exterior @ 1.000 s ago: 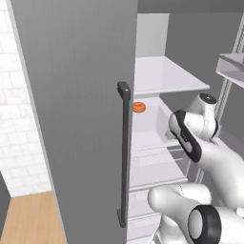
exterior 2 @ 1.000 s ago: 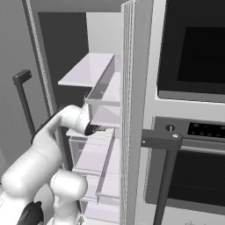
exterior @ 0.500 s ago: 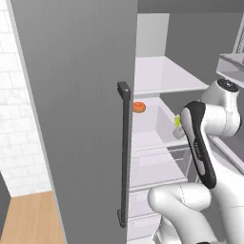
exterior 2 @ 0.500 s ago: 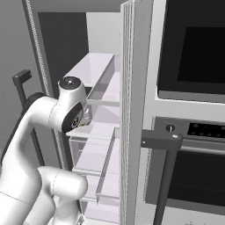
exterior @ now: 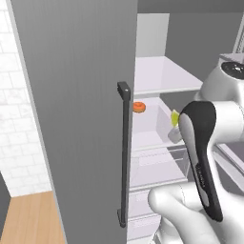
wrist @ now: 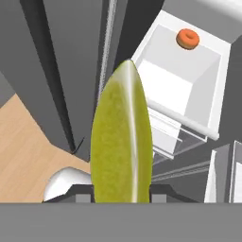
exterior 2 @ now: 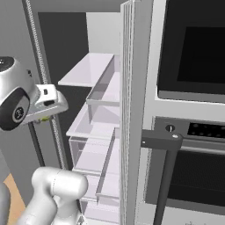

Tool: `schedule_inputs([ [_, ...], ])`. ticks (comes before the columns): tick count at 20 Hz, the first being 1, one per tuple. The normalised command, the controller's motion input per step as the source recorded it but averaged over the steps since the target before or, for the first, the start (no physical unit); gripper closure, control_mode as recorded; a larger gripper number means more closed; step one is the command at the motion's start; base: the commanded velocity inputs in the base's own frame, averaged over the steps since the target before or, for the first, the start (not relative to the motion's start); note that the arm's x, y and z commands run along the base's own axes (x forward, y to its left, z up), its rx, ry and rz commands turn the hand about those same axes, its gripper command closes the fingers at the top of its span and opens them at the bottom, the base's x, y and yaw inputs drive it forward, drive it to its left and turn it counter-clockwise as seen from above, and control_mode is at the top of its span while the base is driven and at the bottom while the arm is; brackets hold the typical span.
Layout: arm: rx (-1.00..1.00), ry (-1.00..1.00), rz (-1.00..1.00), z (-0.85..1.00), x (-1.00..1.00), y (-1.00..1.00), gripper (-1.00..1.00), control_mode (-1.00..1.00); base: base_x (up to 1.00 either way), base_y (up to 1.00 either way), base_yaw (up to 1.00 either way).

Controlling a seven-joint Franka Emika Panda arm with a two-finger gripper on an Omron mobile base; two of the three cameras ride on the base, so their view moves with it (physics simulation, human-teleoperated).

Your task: Grab a lemon wedge from the fridge and one ice cube from the ice bowl, and put them in the glass of lemonade.

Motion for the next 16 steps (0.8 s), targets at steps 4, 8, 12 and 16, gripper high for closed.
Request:
schedule_inputs([
  [4,0.03,-0.01,-0.10,0.39,-1.00,0.07,1.00,-1.00,0.00,0.00,0.00],
  [8,0.30,-0.06,-0.31,0.01,-0.71,-0.22,1.00,-1.00,0.00,0.00,0.00],
  [12,0.27,0.00,-0.26,0.01,-0.23,-0.28,1.00,-1.00,0.00,0.00,0.00],
  [16,0.01,0.00,-0.02,0.00,0.00,-0.01,1.00,-1.00,0.00,0.00,0.00],
])
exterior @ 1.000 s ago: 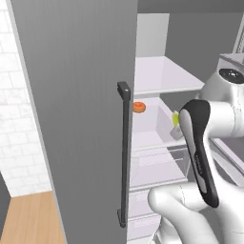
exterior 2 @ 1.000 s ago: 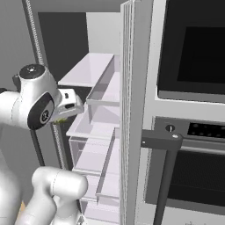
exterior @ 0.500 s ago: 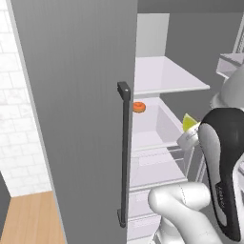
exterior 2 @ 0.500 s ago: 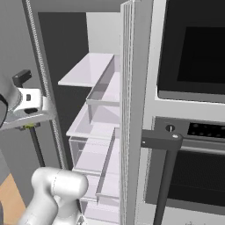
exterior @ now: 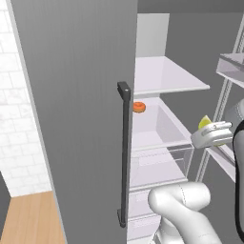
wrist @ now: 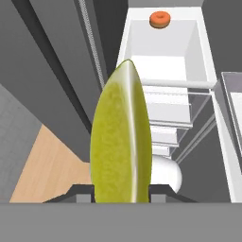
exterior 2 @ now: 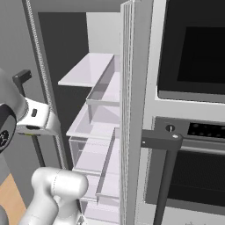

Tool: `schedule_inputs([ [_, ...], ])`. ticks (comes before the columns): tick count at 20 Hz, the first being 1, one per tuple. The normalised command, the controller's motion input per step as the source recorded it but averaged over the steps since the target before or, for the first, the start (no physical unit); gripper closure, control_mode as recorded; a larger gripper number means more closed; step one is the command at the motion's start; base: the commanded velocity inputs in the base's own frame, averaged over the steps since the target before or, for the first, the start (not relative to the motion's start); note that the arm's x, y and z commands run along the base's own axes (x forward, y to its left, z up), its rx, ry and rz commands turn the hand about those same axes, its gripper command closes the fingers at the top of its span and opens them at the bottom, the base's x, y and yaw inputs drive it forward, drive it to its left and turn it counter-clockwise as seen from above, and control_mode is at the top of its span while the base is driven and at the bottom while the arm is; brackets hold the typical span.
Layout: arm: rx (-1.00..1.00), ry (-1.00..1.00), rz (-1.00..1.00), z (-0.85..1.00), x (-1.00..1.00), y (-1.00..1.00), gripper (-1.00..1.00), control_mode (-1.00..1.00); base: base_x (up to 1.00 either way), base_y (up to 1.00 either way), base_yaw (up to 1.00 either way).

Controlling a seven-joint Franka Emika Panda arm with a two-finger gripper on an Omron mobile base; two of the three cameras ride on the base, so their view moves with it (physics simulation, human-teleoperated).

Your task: Grab a lemon wedge from the fridge and one ice cube from the ice bowl, and put them in the glass of lemonade.

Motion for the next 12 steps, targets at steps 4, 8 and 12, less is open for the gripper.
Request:
schedule_inputs([
  [4,0.00,0.00,0.00,0.00,0.00,0.00,1.00,-1.00,0.00,0.00,0.00],
  [8,0.00,0.00,0.00,0.00,0.00,0.00,1.00,-1.00,0.00,0.00,0.00],
  [12,0.00,0.00,0.00,0.00,0.00,0.00,1.00,1.00,-0.08,0.00,0.00],
])
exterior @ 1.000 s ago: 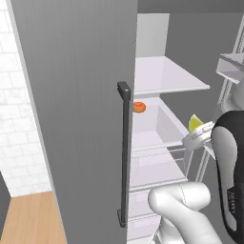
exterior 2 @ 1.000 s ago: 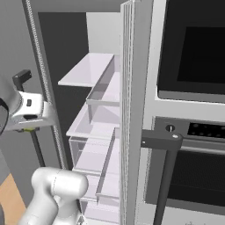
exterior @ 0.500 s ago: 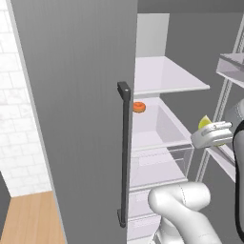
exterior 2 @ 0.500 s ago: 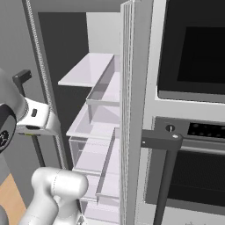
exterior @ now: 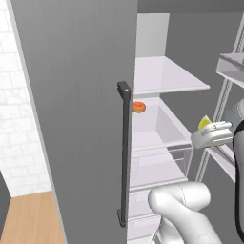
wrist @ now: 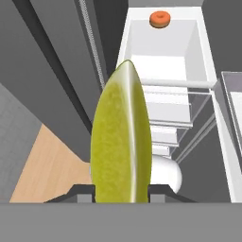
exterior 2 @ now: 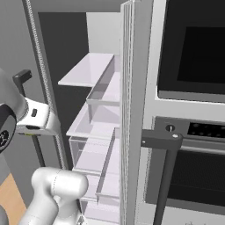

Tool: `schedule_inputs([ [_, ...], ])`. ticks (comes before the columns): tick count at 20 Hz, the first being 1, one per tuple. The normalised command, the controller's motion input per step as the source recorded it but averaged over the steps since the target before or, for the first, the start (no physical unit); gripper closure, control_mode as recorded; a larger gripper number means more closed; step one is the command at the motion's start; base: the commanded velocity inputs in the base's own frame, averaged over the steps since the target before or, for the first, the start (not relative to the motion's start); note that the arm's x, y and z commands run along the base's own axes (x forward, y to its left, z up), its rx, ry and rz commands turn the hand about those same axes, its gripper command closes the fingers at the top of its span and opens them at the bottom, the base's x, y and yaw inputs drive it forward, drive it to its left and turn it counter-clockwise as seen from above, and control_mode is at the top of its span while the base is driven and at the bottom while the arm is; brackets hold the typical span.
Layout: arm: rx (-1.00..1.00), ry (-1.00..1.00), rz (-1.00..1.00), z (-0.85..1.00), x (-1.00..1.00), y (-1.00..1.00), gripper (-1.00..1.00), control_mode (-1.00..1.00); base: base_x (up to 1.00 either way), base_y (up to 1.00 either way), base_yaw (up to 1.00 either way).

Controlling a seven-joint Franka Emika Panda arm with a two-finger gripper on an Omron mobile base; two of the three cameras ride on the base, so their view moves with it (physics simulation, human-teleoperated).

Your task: Grab a lemon wedge from the fridge and one ice cube from the ice bowl, and put them in the glass of lemonade.

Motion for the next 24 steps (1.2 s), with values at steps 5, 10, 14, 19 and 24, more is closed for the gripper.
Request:
schedule_inputs([
  [5,0.00,0.00,0.00,0.00,0.00,0.00,1.00,1.00,-0.89,0.00,0.00],
  [10,0.00,0.00,0.00,0.00,0.00,0.00,1.00,1.00,-1.00,0.00,0.00],
  [14,0.00,0.00,0.00,0.00,0.00,0.00,1.00,1.00,-0.95,-0.11,-0.19],
  [19,0.00,0.00,0.00,0.00,0.00,0.00,1.00,1.00,-0.79,-0.61,-0.50],
  [24,0.00,0.00,0.00,0.00,0.00,0.00,1.00,1.00,0.03,-0.81,-0.67],
])
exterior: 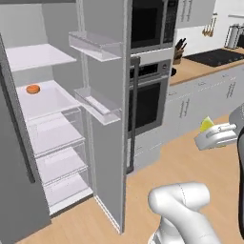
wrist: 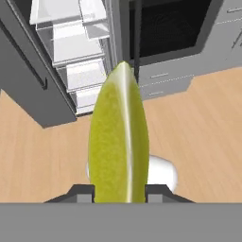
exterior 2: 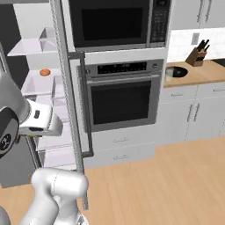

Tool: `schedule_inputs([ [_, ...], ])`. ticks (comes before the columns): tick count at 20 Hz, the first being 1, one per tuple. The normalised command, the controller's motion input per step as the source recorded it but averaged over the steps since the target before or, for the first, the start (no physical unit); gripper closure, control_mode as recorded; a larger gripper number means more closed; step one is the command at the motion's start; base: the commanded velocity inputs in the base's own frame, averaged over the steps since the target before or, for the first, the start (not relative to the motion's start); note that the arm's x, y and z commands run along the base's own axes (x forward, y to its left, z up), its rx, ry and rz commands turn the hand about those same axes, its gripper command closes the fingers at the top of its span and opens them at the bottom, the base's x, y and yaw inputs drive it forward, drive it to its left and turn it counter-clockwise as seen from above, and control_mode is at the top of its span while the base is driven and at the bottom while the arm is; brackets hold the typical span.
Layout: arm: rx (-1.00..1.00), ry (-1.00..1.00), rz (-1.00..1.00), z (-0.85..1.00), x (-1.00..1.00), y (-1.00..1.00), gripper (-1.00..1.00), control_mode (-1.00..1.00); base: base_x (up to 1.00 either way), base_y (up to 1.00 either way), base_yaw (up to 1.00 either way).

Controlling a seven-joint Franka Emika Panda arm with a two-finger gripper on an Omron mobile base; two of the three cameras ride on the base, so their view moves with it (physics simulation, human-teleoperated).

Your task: Grab a lemon wedge from the fridge and one ice cube from the ice bowl, and put them in the glass of lemonade.

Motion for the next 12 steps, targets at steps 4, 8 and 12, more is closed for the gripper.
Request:
schedule_inputs([
  [4,0.00,0.00,0.00,0.00,0.00,0.00,1.00,1.00,0.77,-1.00,-0.40],
  [8,0.00,0.00,0.00,0.00,0.00,0.00,1.00,1.00,1.00,-0.65,-0.12],
  [12,0.00,0.00,0.00,0.00,0.00,0.00,1.00,1.00,1.00,-0.49,0.00],
])
